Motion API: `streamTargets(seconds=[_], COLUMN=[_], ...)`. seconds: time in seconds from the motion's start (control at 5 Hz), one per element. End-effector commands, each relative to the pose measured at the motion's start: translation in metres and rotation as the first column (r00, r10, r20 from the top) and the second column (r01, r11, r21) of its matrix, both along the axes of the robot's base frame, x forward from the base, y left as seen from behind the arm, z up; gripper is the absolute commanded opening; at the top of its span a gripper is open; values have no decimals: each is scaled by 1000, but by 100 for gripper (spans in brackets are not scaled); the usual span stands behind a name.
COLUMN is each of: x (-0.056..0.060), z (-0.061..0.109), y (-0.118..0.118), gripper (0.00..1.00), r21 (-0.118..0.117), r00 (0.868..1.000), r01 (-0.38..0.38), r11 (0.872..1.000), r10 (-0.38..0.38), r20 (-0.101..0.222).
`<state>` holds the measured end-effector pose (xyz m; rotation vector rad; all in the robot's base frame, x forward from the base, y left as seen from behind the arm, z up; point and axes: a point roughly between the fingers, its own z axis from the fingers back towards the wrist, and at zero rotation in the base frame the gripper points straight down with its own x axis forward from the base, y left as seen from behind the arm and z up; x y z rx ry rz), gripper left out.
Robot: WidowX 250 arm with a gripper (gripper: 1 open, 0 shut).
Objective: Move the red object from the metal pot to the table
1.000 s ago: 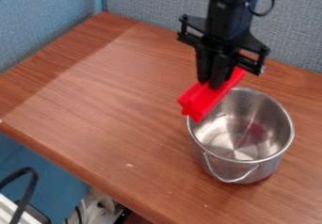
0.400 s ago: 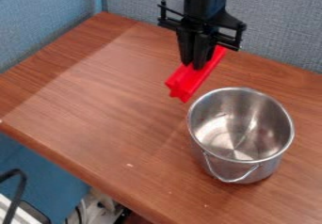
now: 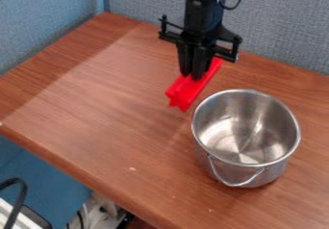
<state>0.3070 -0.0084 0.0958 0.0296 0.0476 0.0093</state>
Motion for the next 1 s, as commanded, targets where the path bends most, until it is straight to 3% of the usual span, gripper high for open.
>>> streamTargets(seconds=[0.0,0.2,0.4,0.8], x=[13,15,16,7], z=[8,6,5,2], y=[3,4,3,3], gripper=[0,100,100,100], r21=[7,9,13,16], r00=[999,998,999,999], r01=[-13,-19,-19,-10], r11=[1000,1000,1000,1000], r10=[13,19,18,9], r20=[53,52,51,34])
